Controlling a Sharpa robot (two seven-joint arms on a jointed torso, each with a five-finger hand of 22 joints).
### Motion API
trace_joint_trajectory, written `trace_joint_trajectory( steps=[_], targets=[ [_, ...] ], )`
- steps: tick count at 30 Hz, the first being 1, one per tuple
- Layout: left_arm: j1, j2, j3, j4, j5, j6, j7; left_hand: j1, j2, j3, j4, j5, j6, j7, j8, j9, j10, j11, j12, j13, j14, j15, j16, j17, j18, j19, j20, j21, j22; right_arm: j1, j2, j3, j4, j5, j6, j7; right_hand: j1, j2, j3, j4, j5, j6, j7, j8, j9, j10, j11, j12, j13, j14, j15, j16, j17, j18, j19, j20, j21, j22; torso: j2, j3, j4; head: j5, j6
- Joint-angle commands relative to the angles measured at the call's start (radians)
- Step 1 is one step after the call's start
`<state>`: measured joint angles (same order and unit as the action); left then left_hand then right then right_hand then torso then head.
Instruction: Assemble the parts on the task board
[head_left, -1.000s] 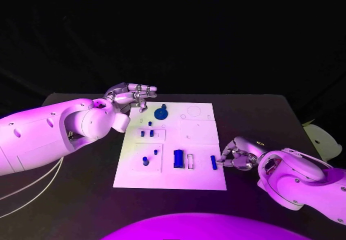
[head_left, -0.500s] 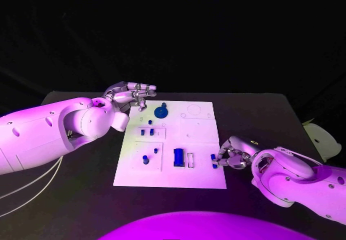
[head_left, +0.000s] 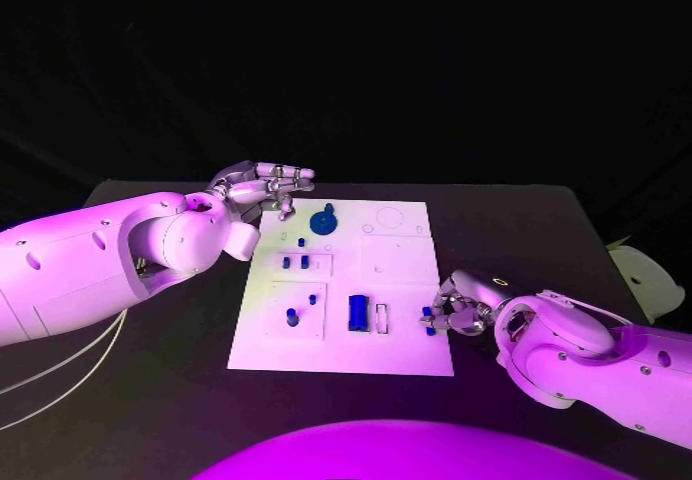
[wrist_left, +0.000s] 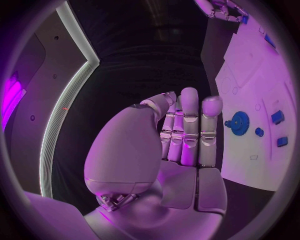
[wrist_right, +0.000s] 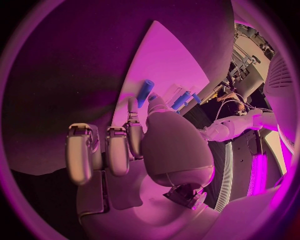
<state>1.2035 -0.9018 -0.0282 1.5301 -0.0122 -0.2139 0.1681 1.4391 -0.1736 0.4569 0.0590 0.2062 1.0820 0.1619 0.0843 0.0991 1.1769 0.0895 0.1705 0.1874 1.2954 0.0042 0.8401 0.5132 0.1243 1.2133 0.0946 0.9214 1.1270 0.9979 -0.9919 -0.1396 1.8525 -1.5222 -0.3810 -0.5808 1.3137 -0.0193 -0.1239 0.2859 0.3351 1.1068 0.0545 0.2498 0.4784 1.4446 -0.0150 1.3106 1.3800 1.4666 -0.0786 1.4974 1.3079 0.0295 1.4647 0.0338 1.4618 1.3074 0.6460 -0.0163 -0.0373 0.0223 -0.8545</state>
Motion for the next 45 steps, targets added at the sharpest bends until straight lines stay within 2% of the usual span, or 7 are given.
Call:
trace_joint_trajectory(
  steps=[1, 12, 15, 20, 27, 30, 45],
  targets=[
    [0.000, 0.000, 0.001, 0.003, 0.004, 0.018, 0.003, 0.006, 0.003, -0.003, -0.002, -0.001, -0.002, 0.002, 0.001, -0.002, -0.007, -0.001, 0.004, 0.000, -0.005, 0.001, -0.003, -0.001, 0.020, -0.001, 0.000, -0.003, -0.001, -0.008, 0.009, -0.003, -0.005, -0.058, 0.071, -0.022, 0.014, -0.012, 0.004, -0.009, -0.001, 0.008, -0.002, -0.006, 0.000, -0.004, -0.005, -0.005, -0.031, 0.074, 0.000, -0.003, 0.120, -0.006, 0.061, 0.002, -0.001, 0.233, 0.000, -0.0001, -0.0005, -0.001, -0.002],
    [0.000, -0.003, 0.001, 0.005, 0.004, 0.020, 0.000, 0.005, 0.004, -0.004, -0.002, -0.001, -0.002, 0.002, 0.001, -0.002, -0.007, -0.001, 0.004, 0.000, -0.005, 0.001, -0.003, -0.001, 0.020, -0.002, 0.000, -0.004, -0.002, -0.026, 0.030, -0.004, -0.019, -0.154, 0.174, -0.043, 0.083, -0.028, 0.027, -0.043, -0.029, 0.015, -0.008, -0.001, 0.010, -0.006, -0.010, -0.009, -0.031, 0.074, -0.005, -0.003, 0.122, -0.006, 0.059, -0.003, -0.004, 0.232, -0.001, -0.0004, -0.0005, 0.002, -0.009],
    [0.000, -0.003, 0.001, 0.006, 0.003, 0.021, -0.001, 0.005, 0.004, -0.004, -0.002, -0.001, -0.002, 0.002, 0.001, -0.002, -0.007, -0.001, 0.004, 0.000, -0.005, 0.001, -0.003, -0.001, 0.020, -0.002, 0.000, -0.004, -0.002, -0.028, 0.034, -0.004, -0.022, -0.176, 0.188, -0.047, 0.117, -0.027, 0.050, -0.060, -0.072, 0.016, -0.010, -0.001, 0.013, -0.007, -0.012, -0.010, -0.030, 0.075, -0.007, -0.002, 0.124, -0.006, 0.060, -0.005, -0.003, 0.232, -0.001, -0.0008, 0.0000, 0.003, -0.010],
    [0.000, -0.004, 0.001, 0.007, 0.002, 0.021, 0.000, 0.005, 0.004, -0.004, -0.002, -0.001, -0.002, 0.002, 0.001, -0.002, -0.007, -0.001, 0.004, 0.000, -0.005, 0.001, -0.003, -0.001, 0.020, -0.002, 0.000, -0.004, -0.002, -0.029, 0.040, -0.005, -0.025, -0.199, 0.192, -0.050, 0.159, -0.023, 0.090, -0.080, -0.082, 0.016, -0.012, -0.005, 0.013, -0.008, -0.014, -0.012, -0.030, 0.075, -0.009, -0.001, 0.126, -0.006, 0.060, -0.007, -0.002, 0.233, -0.001, -0.0011, 0.0000, 0.003, -0.010],
    [0.000, -0.005, 0.001, 0.008, 0.002, 0.022, 0.000, 0.006, 0.004, -0.004, -0.002, -0.001, -0.002, 0.002, 0.001, -0.002, -0.008, -0.001, 0.004, 0.000, -0.005, 0.001, -0.003, -0.001, 0.020, -0.003, 0.000, -0.006, -0.003, -0.029, 0.037, -0.005, -0.012, -0.175, 0.130, -0.052, 0.149, -0.021, 0.157, -0.058, 0.043, 0.013, -0.013, -0.013, 0.013, -0.006, -0.017, -0.012, -0.027, 0.076, -0.010, 0.001, 0.131, -0.007, 0.062, -0.009, 0.003, 0.234, -0.001, -0.0007, 0.0002, 0.006, -0.009],
    [0.000, -0.006, 0.001, 0.009, 0.001, 0.022, 0.000, 0.006, 0.004, -0.004, -0.002, -0.001, -0.002, 0.002, 0.001, -0.002, -0.008, -0.001, 0.004, 0.000, -0.005, 0.001, -0.003, -0.001, 0.020, -0.003, 0.000, -0.006, -0.003, -0.029, 0.029, -0.004, 0.006, -0.119, 0.068, -0.052, 0.143, -0.030, 0.196, -0.047, 0.093, 0.010, -0.014, -0.012, 0.019, -0.006, -0.017, -0.014, -0.027, 0.076, -0.011, 0.001, 0.131, -0.007, 0.063, -0.010, 0.004, 0.234, -0.002, -0.0008, -0.0003, 0.007, -0.007],
    [0.000, -0.004, 0.001, 0.011, 0.001, 0.022, 0.000, 0.006, 0.004, -0.004, -0.002, -0.001, -0.002, 0.002, 0.001, -0.002, -0.008, -0.001, 0.004, 0.000, -0.005, 0.001, -0.003, -0.001, 0.020, -0.003, 0.000, -0.006, -0.003, 0.012, 0.028, 0.001, 0.038, 0.078, -0.088, -0.034, 0.116, -0.075, 0.320, -0.034, 0.132, 0.000, -0.011, -0.004, 0.042, -0.004, -0.015, -0.018, -0.026, 0.077, -0.010, 0.001, 0.132, -0.008, 0.064, -0.009, 0.008, 0.235, -0.001, -0.0010, 0.0004, 0.009, -0.001]
  ],
)
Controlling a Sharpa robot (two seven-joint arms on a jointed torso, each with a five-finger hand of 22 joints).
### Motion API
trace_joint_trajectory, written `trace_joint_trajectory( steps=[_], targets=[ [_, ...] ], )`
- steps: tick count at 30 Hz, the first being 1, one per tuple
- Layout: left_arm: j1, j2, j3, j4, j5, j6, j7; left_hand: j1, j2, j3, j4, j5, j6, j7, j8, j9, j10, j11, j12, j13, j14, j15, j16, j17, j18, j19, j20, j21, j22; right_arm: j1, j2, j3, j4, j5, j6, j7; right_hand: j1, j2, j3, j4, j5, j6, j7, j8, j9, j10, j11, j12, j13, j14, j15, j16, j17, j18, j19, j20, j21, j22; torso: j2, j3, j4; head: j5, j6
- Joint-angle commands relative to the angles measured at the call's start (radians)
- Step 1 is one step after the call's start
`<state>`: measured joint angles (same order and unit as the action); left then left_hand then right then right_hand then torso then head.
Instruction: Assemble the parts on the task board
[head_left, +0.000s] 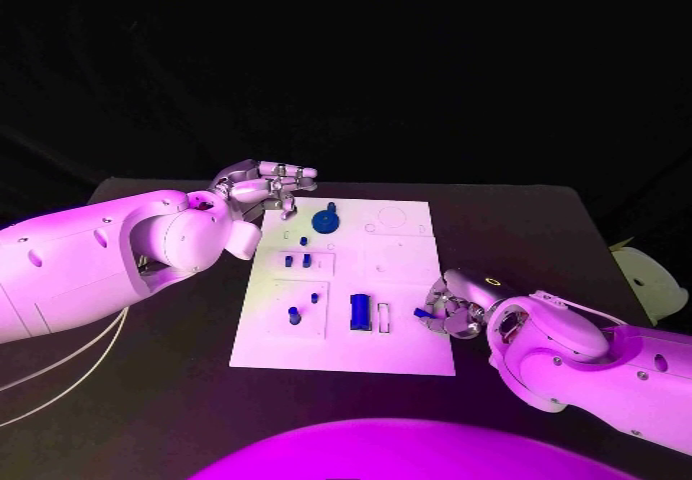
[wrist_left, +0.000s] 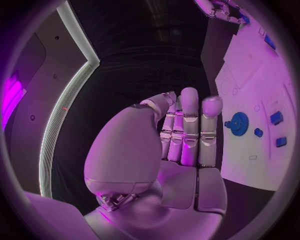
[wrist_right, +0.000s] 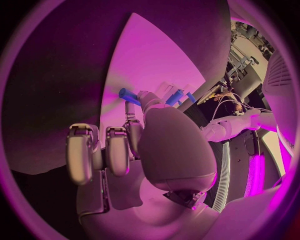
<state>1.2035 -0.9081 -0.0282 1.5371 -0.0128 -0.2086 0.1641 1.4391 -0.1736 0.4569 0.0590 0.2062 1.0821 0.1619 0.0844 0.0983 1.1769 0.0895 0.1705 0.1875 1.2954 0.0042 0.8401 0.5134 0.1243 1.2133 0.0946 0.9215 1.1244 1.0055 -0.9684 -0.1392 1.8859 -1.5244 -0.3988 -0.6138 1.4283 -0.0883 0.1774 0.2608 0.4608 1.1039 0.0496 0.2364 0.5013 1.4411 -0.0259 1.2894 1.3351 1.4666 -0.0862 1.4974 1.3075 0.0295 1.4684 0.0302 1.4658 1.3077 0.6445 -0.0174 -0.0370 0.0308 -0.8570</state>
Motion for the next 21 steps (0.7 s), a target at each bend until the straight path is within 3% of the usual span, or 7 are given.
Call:
trace_joint_trajectory(
  steps=[1, 10, 17, 21],
  targets=[
    [0.000, 0.002, 0.001, 0.004, 0.001, 0.016, 0.003, 0.006, 0.004, -0.004, -0.002, -0.001, -0.002, 0.002, 0.001, -0.001, -0.008, -0.001, 0.004, 0.000, -0.005, 0.001, -0.003, -0.001, 0.020, -0.003, 0.000, -0.006, -0.001, 0.007, 0.007, 0.001, 0.006, 0.094, -0.081, 0.002, -0.001, -0.008, 0.022, -0.007, 0.007, 0.002, -0.006, 0.010, 0.020, 0.000, -0.003, 0.002, 0.018, 0.077, -0.002, 0.001, 0.133, -0.008, 0.061, -0.005, 0.004, 0.235, 0.001, 0.0004, -0.0003, 0.001, 0.001],
    [0.000, 0.004, 0.001, 0.004, 0.001, 0.018, 0.003, 0.006, 0.004, -0.004, -0.002, -0.001, -0.002, 0.002, 0.001, -0.001, -0.008, -0.001, 0.004, 0.000, -0.005, 0.001, -0.003, -0.001, 0.020, -0.003, 0.000, -0.006, -0.001, 0.016, 0.049, 0.001, -0.002, 0.234, -0.137, 0.035, -0.023, -0.015, 0.046, 0.002, 0.012, 0.000, -0.005, 0.012, 0.026, 0.000, -0.003, 0.000, 0.017, 0.076, -0.001, 0.000, 0.132, -0.007, 0.059, -0.005, 0.001, 0.234, 0.002, 0.0013, -0.0009, 0.002, 0.003],
    [0.000, 0.005, 0.001, 0.006, 0.001, 0.020, 0.002, 0.006, 0.004, -0.004, -0.002, -0.001, -0.002, 0.002, 0.001, -0.001, -0.008, -0.001, 0.004, 0.000, -0.005, 0.001, -0.003, -0.001, 0.020, -0.003, 0.000, -0.006, -0.001, 0.017, 0.086, 0.002, -0.021, 0.313, -0.119, 0.049, -0.042, -0.022, 0.057, 0.008, 0.025, 0.000, -0.005, 0.014, 0.030, 0.001, -0.002, 0.001, 0.018, 0.077, -0.001, 0.001, 0.133, -0.008, 0.060, -0.004, 0.003, 0.234, 0.002, 0.0009, -0.0006, 0.000, 0.003],
    [0.000, 0.006, 0.001, 0.007, 0.001, 0.022, 0.001, 0.006, 0.004, -0.004, -0.002, -0.001, -0.002, 0.002, 0.001, -0.001, -0.008, -0.001, 0.004, 0.000, -0.005, 0.001, -0.003, -0.001, 0.020, -0.003, 0.000, -0.006, -0.001, 0.015, 0.106, 0.001, -0.034, 0.343, -0.097, 0.052, -0.063, -0.030, 0.061, 0.011, 0.062, 0.001, -0.005, 0.018, 0.036, 0.002, -0.002, 0.001, 0.019, 0.077, -0.001, 0.002, 0.135, -0.008, 0.060, -0.004, 0.004, 0.235, 0.002, 0.0020, -0.0012, 0.001, 0.002]
  ],
)
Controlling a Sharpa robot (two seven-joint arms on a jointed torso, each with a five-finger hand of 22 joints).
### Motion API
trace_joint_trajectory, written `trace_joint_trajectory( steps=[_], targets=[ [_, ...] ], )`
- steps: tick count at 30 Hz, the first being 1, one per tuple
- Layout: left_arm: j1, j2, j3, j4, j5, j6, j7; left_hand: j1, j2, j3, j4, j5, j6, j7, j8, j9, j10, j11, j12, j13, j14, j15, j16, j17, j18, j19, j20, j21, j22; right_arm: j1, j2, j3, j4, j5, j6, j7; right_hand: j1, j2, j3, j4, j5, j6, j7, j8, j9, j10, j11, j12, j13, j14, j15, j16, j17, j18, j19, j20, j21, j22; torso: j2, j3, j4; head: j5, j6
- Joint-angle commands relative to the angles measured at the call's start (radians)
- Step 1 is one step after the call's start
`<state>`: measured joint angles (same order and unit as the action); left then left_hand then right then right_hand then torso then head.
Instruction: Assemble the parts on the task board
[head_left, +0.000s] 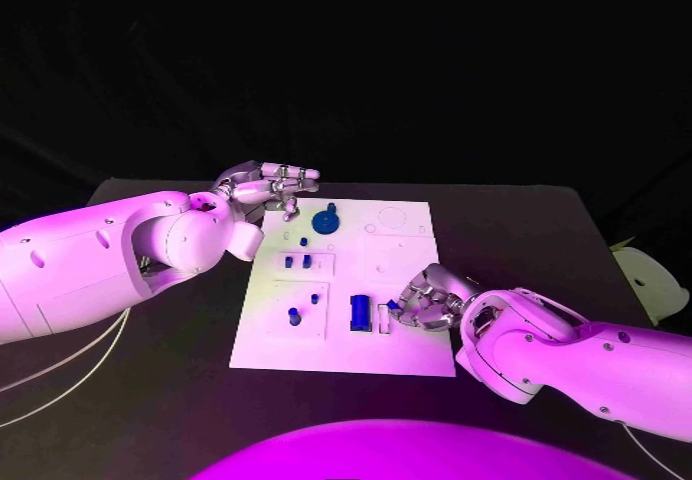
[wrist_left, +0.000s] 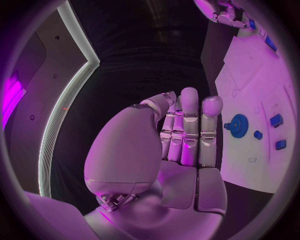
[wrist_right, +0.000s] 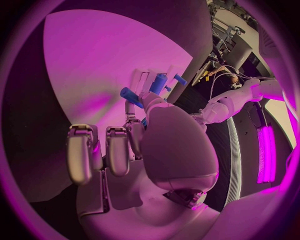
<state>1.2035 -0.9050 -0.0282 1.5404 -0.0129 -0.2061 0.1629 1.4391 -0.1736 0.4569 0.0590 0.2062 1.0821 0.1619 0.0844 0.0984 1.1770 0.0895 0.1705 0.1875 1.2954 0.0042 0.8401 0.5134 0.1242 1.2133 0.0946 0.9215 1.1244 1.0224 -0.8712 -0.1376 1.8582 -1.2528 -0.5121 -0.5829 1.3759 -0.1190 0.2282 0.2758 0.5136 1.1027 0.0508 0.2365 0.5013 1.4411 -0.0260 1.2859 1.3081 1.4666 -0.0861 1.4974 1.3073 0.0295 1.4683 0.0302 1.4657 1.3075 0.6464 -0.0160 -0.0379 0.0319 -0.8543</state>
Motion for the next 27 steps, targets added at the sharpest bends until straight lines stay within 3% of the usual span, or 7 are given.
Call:
trace_joint_trajectory(
  steps=[1, 12, 27],
  targets=[
    [0.000, 0.003, 0.001, 0.004, 0.001, 0.020, 0.002, 0.006, 0.004, -0.004, -0.002, -0.001, -0.002, 0.002, 0.001, -0.001, -0.008, -0.001, 0.004, 0.000, -0.005, 0.001, -0.003, -0.002, 0.020, -0.003, 0.000, -0.006, -0.001, -0.002, 0.013, 0.000, -0.010, 0.082, 0.021, 0.022, -0.014, -0.001, 0.009, -0.003, 0.012, 0.002, -0.006, 0.019, 0.037, 0.002, -0.002, 0.005, 0.046, 0.077, -0.001, 0.002, 0.135, -0.008, 0.061, -0.004, 0.004, 0.235, 0.000, 0.0004, -0.0003, -0.001, -0.001],
    [0.000, 0.003, 0.001, 0.004, 0.001, 0.023, 0.001, 0.006, 0.004, -0.004, -0.002, -0.001, -0.002, 0.002, 0.001, -0.001, -0.008, -0.001, 0.004, 0.000, -0.005, 0.001, -0.003, -0.002, 0.020, -0.003, 0.000, -0.006, -0.001, -0.006, 0.041, -0.001, -0.037, 0.146, 0.037, 0.027, -0.076, -0.003, -0.011, 0.009, 0.039, 0.011, -0.009, 0.029, 0.049, 0.009, -0.004, 0.015, 0.055, 0.078, -0.002, 0.004, 0.139, -0.009, 0.063, -0.005, 0.009, 0.236, -0.001, -0.0002, -0.0003, 0.000, -0.001],
    [0.000, 0.001, 0.001, 0.005, 0.001, 0.026, -0.003, 0.008, 0.006, -0.005, -0.003, -0.001, -0.003, 0.002, 0.001, -0.002, -0.010, -0.001, 0.005, -0.001, -0.006, 0.001, -0.003, -0.002, 0.020, -0.002, 0.000, -0.007, -0.001, -0.006, 0.057, -0.001, -0.052, 0.145, 0.060, 0.023, -0.126, 0.003, -0.041, 0.011, 0.025, 0.020, -0.013, 0.038, 0.058, 0.020, -0.007, 0.037, 0.073, 0.079, -0.005, 0.006, 0.143, -0.010, 0.065, -0.007, 0.014, 0.238, -0.001, -0.0004, -0.0002, -0.001, -0.004]
  ],
)
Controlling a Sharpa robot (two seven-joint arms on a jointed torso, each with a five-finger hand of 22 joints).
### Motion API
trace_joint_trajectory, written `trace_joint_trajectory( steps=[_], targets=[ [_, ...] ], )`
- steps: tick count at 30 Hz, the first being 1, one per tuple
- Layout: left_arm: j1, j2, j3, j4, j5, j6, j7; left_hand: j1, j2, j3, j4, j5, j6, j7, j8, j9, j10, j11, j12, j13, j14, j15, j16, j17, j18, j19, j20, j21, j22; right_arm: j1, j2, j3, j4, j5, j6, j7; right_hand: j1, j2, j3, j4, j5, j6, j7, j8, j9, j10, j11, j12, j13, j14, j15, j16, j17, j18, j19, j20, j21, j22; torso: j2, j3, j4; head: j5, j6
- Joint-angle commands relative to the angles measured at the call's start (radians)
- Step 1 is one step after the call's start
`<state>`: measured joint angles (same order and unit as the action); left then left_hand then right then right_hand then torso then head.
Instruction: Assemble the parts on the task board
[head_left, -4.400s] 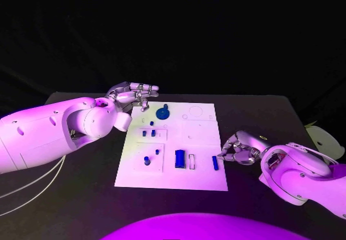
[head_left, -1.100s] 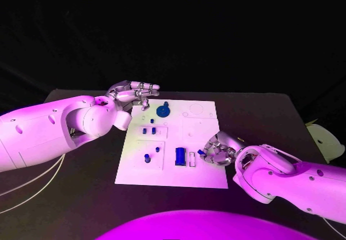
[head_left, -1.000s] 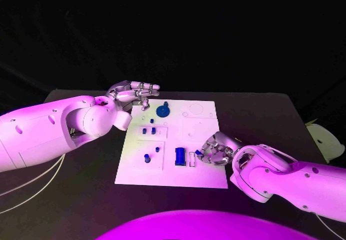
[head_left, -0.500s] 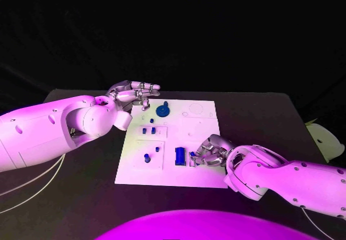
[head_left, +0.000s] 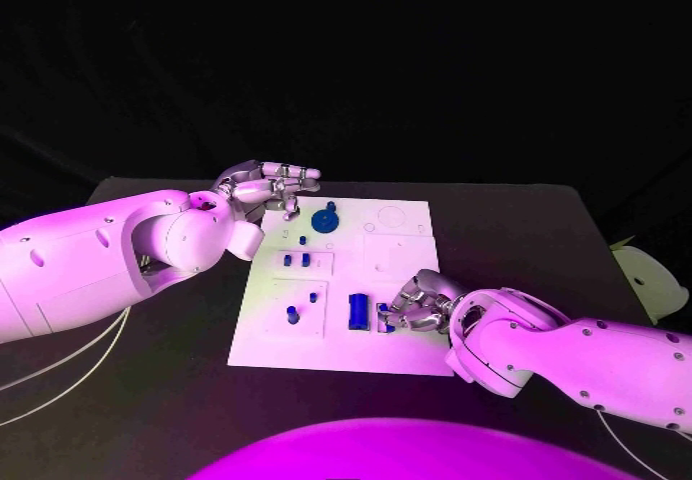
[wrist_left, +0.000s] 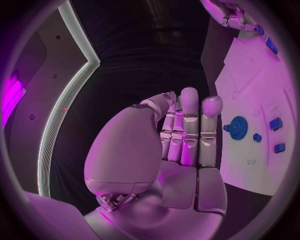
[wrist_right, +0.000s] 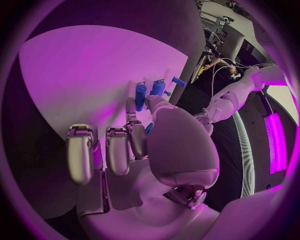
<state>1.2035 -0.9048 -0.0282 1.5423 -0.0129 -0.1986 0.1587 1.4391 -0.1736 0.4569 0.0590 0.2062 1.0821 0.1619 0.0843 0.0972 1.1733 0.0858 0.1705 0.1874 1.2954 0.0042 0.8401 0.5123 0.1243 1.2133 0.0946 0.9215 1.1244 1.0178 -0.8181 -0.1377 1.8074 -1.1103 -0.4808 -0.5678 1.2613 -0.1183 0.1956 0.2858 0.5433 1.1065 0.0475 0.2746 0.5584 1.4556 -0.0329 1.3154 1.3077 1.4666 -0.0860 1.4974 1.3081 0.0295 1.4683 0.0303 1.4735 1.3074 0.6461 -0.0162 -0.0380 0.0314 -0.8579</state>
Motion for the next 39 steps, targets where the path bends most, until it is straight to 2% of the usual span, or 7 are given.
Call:
trace_joint_trajectory(
  steps=[1, 7, 13, 15, 27, 39],
  targets=[
    [0.000, 0.001, 0.001, 0.003, 0.001, 0.019, 0.001, 0.008, 0.006, -0.005, -0.003, -0.001, -0.003, 0.002, 0.001, -0.001, -0.006, 0.003, 0.005, -0.001, -0.006, 0.001, -0.003, -0.001, 0.020, -0.002, 0.000, -0.007, -0.001, -0.002, 0.004, 0.000, -0.002, 0.002, 0.029, 0.007, -0.013, 0.002, -0.010, 0.001, -0.005, 0.017, -0.010, 0.001, 0.001, 0.006, 0.000, 0.009, 0.074, 0.079, -0.005, 0.007, 0.143, -0.010, 0.065, -0.007, 0.006, 0.238, 0.000, -0.0003, -0.0005, 0.000, -0.001],
    [0.000, 0.001, 0.001, 0.003, 0.001, 0.021, 0.000, 0.008, 0.006, -0.005, -0.003, -0.001, -0.003, 0.002, 0.001, -0.001, -0.006, 0.003, 0.005, -0.001, -0.006, 0.001, -0.003, -0.001, 0.020, -0.002, 0.000, -0.007, -0.001, -0.002, 0.007, 0.000, -0.004, -0.007, 0.027, 0.006, -0.050, 0.003, -0.041, 0.002, -0.019, 0.019, -0.010, 0.004, 0.005, 0.007, 0.000, 0.011, 0.077, 0.079, -0.005, 0.006, 0.142, -0.010, 0.065, -0.008, 0.006, 0.238, 0.000, 0.0003, -0.0005, -0.002, 0.000],
    [0.000, 0.000, 0.001, 0.003, 0.001, 0.021, -0.001, 0.008, 0.006, -0.005, -0.003, -0.001, -0.003, 0.002, 0.001, -0.001, -0.006, 0.003, 0.005, -0.001, -0.006, 0.001, -0.003, -0.001, 0.020, -0.002, 0.000, -0.007, -0.001, -0.001, 0.011, 0.000, -0.003, -0.021, 0.022, 0.008, -0.098, 0.010, -0.089, 0.003, -0.117, 0.019, -0.009, 0.005, 0.007, 0.007, 0.001, 0.012, 0.079, 0.079, -0.004, 0.006, 0.142, -0.009, 0.064, -0.007, 0.004, 0.237, 0.000, 0.0002, -0.0002, -0.002, 0.000],
    [0.000, 0.000, 0.001, 0.003, 0.001, 0.022, -0.001, 0.008, 0.006, -0.005, -0.003, -0.001, -0.003, 0.002, 0.001, -0.001, -0.006, 0.003, 0.005, -0.001, -0.006, 0.001, -0.003, -0.001, 0.020, -0.002, 0.000, -0.007, -0.001, -0.001, 0.010, 0.000, -0.003, -0.024, 0.021, 0.009, -0.111, 0.011, -0.105, 0.004, -0.134, 0.019, -0.008, 0.005, 0.008, 0.007, 0.002, 0.012, 0.079, 0.079, -0.003, 0.006, 0.141, -0.009, 0.064, -0.006, 0.003, 0.237, 0.000, 0.0001, 0.0001, -0.002, 0.000],
    [0.000, 0.001, 0.001, 0.002, 0.000, 0.023, -0.002, 0.008, 0.006, -0.005, -0.003, -0.001, -0.003, 0.002, 0.001, -0.001, -0.006, 0.003, 0.005, -0.001, -0.006, 0.001, -0.003, -0.001, 0.020, -0.002, 0.000, -0.007, -0.001, -0.001, 0.002, 0.000, 0.004, -0.042, 0.018, 0.013, -0.114, 0.011, -0.119, 0.001, -0.139, 0.018, -0.008, 0.005, 0.008, 0.007, 0.002, 0.012, 0.080, 0.079, -0.003, 0.005, 0.140, -0.009, 0.062, -0.006, 0.001, 0.236, 0.000, 0.0001, 0.0002, -0.002, -0.005],
    [0.000, -0.002, 0.001, 0.003, 0.000, 0.024, -0.002, 0.008, 0.006, -0.005, -0.003, -0.001, -0.003, 0.002, 0.001, -0.001, -0.006, 0.003, 0.005, -0.001, -0.006, 0.001, -0.003, -0.001, 0.020, -0.002, 0.000, -0.007, -0.001, -0.002, -0.030, 0.000, 0.023, -0.076, 0.037, 0.018, -0.043, 0.019, -0.134, -0.030, -0.142, 0.017, -0.013, 0.006, 0.011, 0.007, -0.002, 0.014, 0.083, 0.079, -0.006, 0.005, 0.142, -0.009, 0.063, -0.008, 0.003, 0.237, -0.001, 0.0003, -0.0015, 0.000, -0.005]
  ],
)
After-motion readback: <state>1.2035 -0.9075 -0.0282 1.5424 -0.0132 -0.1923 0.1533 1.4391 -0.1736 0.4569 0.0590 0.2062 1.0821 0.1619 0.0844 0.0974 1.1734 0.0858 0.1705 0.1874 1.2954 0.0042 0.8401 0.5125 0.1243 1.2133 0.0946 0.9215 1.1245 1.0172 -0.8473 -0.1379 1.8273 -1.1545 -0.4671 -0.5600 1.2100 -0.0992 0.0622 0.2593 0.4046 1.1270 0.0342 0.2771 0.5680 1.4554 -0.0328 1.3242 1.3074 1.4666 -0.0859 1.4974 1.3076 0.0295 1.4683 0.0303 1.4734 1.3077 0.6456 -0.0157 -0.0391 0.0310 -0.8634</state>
